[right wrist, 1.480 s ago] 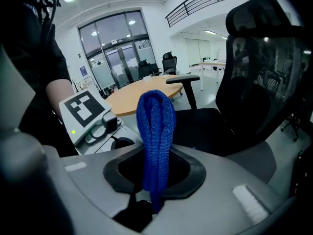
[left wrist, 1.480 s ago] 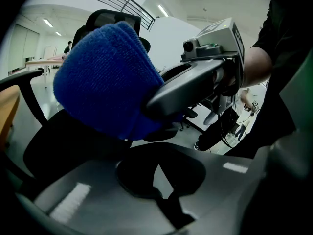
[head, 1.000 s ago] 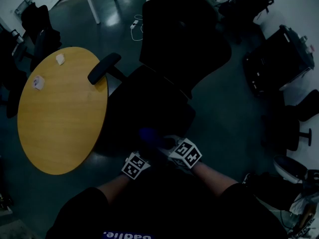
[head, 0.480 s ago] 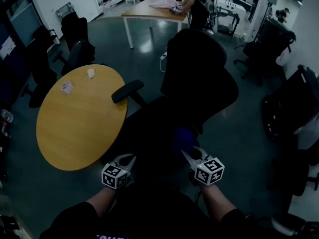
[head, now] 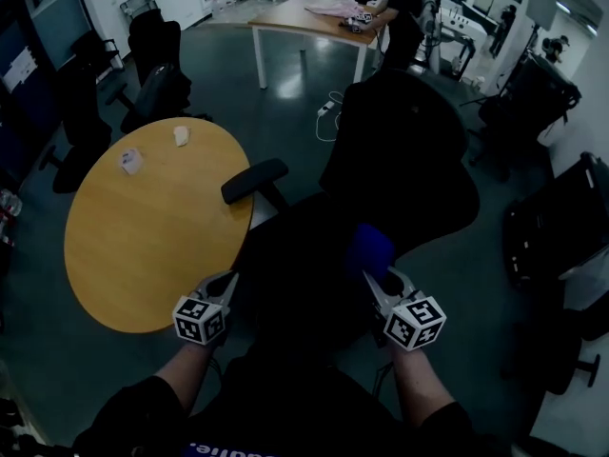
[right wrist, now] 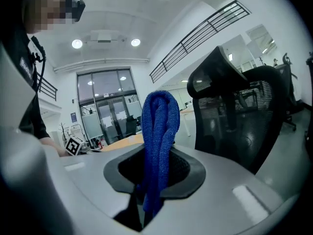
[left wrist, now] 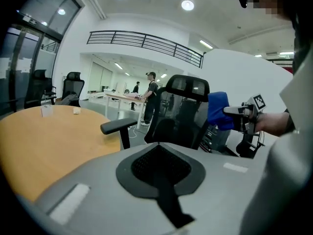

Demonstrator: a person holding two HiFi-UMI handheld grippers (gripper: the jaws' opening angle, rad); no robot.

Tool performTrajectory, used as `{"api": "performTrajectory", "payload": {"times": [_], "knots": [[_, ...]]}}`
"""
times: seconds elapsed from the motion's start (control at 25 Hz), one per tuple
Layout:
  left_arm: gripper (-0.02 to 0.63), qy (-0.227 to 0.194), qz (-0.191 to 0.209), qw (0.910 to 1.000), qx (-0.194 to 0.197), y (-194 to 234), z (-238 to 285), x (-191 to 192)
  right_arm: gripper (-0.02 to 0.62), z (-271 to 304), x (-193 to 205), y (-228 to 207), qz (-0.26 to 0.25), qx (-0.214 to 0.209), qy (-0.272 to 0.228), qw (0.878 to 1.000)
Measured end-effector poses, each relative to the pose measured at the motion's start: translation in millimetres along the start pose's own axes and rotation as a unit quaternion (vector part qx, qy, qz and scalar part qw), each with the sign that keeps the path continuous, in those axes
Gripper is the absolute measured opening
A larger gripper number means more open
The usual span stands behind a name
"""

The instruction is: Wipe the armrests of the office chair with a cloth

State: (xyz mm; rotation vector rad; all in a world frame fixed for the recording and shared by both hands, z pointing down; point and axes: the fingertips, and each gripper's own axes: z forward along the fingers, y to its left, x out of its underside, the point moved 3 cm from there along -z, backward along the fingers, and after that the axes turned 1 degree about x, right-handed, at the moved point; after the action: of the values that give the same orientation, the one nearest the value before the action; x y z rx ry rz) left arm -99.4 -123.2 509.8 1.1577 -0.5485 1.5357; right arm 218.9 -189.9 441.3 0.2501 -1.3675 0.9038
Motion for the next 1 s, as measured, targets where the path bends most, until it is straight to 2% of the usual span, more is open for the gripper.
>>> {"api": "performTrajectory", "payload": {"times": [0.16,0.52,0.84,1.0], "knots": [[0.020,-0.015,-0.013,0.9998,-0.004,60,36,-16,0.087,38,-16,-2,-0.006,0.030,0.005,1.000],[0.020,-0.014,-0.029,0.9994,0.008,174,113,-40,0.087,155,-51,-6,-0.038,0.057,0.049,0.996],[0.020,0.017,-0.051,0.9984,0.017,248,160,-23,0.087,291,-59,-14,-0.103,0.054,0.131,0.985],[0.020,0.029,-0.063,0.9975,0.016,274,181,-11,0.087,360,-44,-23,-0.132,0.048,0.188,0.972]]}}
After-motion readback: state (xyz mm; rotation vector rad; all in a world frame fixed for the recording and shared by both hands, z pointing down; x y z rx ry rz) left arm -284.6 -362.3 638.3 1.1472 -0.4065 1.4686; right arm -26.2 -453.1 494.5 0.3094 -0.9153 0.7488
